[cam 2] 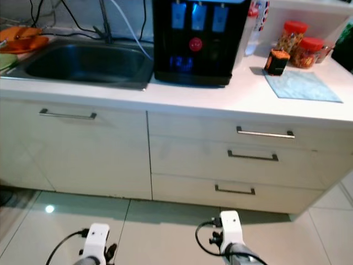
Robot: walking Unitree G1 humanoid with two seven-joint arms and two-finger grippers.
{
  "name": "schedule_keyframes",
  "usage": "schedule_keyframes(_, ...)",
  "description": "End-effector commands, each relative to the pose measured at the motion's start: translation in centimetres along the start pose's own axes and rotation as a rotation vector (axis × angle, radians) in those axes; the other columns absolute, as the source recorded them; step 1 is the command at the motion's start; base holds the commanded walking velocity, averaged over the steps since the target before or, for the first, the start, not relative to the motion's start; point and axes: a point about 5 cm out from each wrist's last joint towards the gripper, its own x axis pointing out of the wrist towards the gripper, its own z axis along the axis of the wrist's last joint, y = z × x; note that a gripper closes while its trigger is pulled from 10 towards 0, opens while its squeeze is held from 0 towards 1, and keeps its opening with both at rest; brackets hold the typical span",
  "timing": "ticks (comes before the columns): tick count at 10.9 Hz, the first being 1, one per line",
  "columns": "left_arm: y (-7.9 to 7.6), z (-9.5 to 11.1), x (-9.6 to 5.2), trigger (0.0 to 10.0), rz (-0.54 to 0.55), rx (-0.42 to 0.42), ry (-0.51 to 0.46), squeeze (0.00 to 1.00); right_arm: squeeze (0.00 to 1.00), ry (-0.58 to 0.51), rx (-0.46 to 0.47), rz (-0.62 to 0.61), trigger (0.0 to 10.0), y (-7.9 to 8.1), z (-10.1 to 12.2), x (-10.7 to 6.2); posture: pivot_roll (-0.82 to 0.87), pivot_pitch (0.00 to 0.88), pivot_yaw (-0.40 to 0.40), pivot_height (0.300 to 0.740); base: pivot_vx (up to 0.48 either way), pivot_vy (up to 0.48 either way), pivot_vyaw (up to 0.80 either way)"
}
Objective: Kitchen organization
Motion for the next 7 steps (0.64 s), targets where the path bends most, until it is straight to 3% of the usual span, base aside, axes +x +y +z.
schedule_keyframes(1,-0.10,-0.16,-0.03,10.0,0.001,-0.015,0.004,0.00,0.00,0.021,-0.006,-0.001,10.0,-0.20,-0.47,-0.12,0.08,0.000,0.004,0.740,0.000,0.480,0.00)
schedule_keyframes(7,-0.08,-0.12,-0.03,10.0,0.003,-0.018,0.000,0.00,0.00,0.019,-0.006,0.002,10.0,-0.17,-0.48,-0.12,0.09,0.000,0.002,0.740,0.000,0.480,0.00)
